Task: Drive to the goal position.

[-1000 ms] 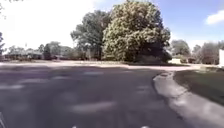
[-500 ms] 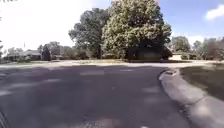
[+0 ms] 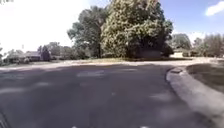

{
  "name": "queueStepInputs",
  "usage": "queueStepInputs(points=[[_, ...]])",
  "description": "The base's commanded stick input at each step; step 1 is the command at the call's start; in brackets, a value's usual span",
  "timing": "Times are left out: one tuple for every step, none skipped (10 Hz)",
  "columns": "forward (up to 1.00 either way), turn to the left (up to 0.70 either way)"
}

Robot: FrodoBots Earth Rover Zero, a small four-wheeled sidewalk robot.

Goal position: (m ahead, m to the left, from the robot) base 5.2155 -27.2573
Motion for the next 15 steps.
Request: queueStepInputs(points=[[1.0,-0.4],[1.0,-0.4],[1.0,-0.27],[1.0,-0.05],[1.0,0.0],[1.0,0.0],[1.0,0.0],[1.0,0.0],[1.0,0.0],[1.0,0.0],[1.0,0.0],[1.0,0.0],[1.0,0.0],[1.0,0.0],[1.0,0.0]])
